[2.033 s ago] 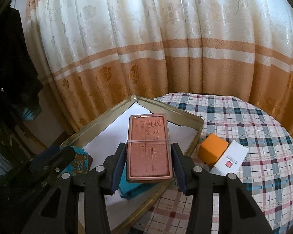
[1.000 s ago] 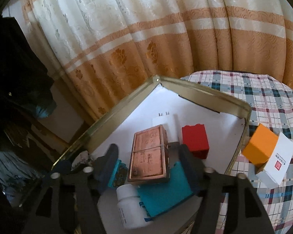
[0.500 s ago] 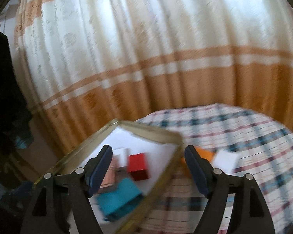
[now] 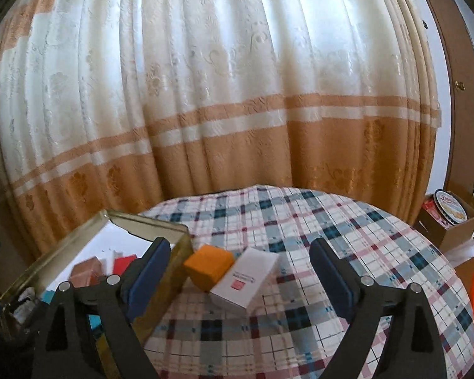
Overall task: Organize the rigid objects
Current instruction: 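Lift both open tools from the tray toward the orange cube and white box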
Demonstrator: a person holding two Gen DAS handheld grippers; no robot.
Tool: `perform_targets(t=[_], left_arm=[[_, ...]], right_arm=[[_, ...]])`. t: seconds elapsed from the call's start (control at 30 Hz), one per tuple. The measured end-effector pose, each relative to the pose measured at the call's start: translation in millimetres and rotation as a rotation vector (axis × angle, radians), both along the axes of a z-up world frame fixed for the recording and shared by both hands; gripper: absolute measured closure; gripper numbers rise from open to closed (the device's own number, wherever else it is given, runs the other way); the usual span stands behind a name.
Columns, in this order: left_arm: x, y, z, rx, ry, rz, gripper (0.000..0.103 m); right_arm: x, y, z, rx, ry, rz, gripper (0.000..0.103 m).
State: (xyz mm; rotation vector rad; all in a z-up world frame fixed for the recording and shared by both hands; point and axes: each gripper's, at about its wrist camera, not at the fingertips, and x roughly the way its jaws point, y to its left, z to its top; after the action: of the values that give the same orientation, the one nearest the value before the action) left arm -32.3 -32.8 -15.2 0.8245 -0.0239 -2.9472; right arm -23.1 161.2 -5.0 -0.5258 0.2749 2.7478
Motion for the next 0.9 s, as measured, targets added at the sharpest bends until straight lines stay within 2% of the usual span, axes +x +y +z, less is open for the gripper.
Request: perform_targets(t=[0.2, 0.3, 0.5, 0.63, 0.73, 0.83, 0.9], left_arm=[[8.8, 9.0, 2.9, -0.029, 0.032, 0.0, 0.0], [15.0, 20.6, 1.5, -0.027, 0.033, -0.038, 0.0], [29.6, 55.9, 4.9, -0.103, 0.073, -0.133, 0.0], [36.2, 68.2, 6.3, -0.163, 0.088, -0.152, 0.0], [36.4, 70.8, 7.1, -0.135, 0.065, -0.173, 0.0], [35.0, 74.2, 6.7, -0.04, 0.035, -0.212, 0.0], [33.5, 83.2, 4.0, -0.045, 0.009, -0.232, 0.0]], right_arm=[[0.4, -0.3, -4.6, 0.0, -0.03, 0.003, 0.011], [2.2, 4.9, -4.3, -0.004, -0.032, -0.008, 0.011], [11.6, 29.1, -4.6, -0.014, -0.035, -0.075, 0.011], [23.1, 47.2, -2.9, -0.021, -0.024, -0.115, 0.011], [32.0, 58.3, 0.0, -0.002, -0.012, -0.141, 0.011], [37.7, 67.7, 1.5, -0.015, -0.001, -0.162, 0.011], [41.1, 75.4, 1.7, -0.038, 0.005, -0.172, 0.011]])
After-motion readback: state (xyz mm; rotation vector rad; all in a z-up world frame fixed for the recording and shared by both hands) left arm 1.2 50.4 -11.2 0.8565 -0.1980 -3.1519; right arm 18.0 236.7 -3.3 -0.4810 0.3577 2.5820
